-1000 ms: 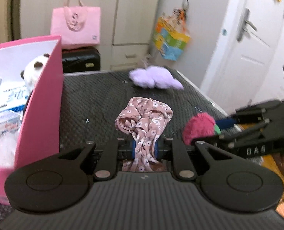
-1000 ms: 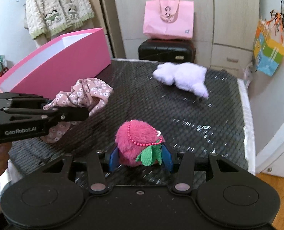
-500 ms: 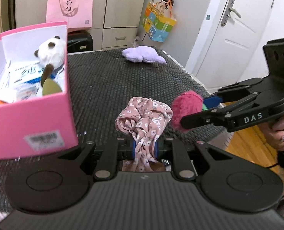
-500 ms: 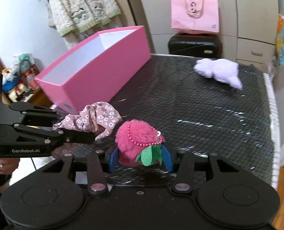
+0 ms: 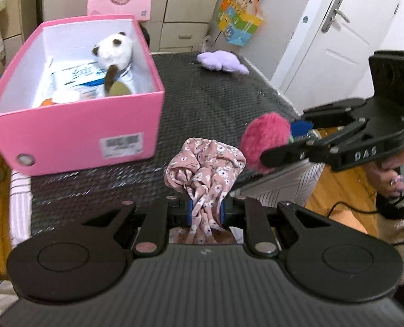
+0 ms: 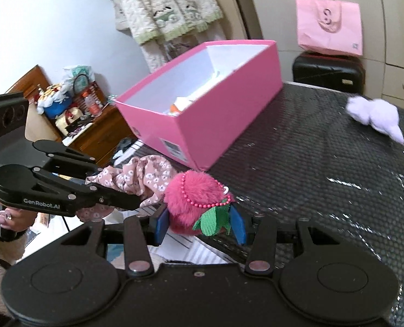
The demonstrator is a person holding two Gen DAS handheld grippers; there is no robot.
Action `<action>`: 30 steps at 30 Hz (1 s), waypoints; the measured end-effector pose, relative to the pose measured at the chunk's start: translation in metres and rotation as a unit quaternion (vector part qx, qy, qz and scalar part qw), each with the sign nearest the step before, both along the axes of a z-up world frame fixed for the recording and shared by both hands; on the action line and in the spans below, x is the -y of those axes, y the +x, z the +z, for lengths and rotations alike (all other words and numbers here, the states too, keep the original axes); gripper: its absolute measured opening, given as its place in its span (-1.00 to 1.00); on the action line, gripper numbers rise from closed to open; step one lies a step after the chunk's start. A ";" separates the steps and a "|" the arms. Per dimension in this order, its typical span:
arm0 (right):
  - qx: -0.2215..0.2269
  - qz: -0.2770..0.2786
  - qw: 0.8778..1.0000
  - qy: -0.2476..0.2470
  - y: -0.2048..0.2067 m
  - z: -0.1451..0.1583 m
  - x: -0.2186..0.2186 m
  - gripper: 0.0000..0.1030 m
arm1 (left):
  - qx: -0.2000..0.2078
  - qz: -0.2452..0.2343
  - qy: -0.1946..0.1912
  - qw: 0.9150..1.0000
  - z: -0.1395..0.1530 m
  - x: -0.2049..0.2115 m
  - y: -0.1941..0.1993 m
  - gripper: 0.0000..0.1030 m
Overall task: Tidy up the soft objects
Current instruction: 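Lift and carry the floral cloth and strawberry plush with both tools over the pink box, then open both tools to drop the cloth and strawberry plush into the box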
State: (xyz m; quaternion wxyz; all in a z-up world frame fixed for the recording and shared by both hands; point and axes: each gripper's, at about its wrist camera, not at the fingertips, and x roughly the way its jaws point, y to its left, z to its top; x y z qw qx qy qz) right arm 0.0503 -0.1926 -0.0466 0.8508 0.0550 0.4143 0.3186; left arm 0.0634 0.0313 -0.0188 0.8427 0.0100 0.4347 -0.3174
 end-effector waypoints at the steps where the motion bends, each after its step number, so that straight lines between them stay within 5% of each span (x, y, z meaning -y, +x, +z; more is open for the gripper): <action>1: 0.002 0.004 1.000 0.001 0.000 0.003 -0.004 0.02 | -0.002 0.003 0.001 1.000 0.003 -0.005 -0.001 -0.70; 10: 0.069 0.027 0.997 -0.012 0.018 0.039 -0.039 0.02 | 0.063 0.030 -0.007 0.998 0.035 -0.040 0.010 -0.68; 13: 0.132 0.010 0.990 -0.046 0.030 0.051 -0.055 0.04 | 0.084 0.041 -0.041 0.995 0.041 -0.053 0.025 -0.67; 17: 0.144 0.008 0.989 -0.041 0.061 0.057 -0.066 0.04 | 0.107 0.087 -0.085 0.987 0.043 -0.075 0.057 -0.67; 22: 0.145 0.006 0.989 -0.041 0.104 0.057 -0.076 0.04 | 0.162 0.133 -0.047 0.977 0.044 -0.080 0.103 -0.65; 30: 0.118 0.004 0.992 -0.051 0.179 0.036 -0.101 0.04 | 0.132 0.130 0.007 0.983 0.025 -0.067 0.188 -0.65</action>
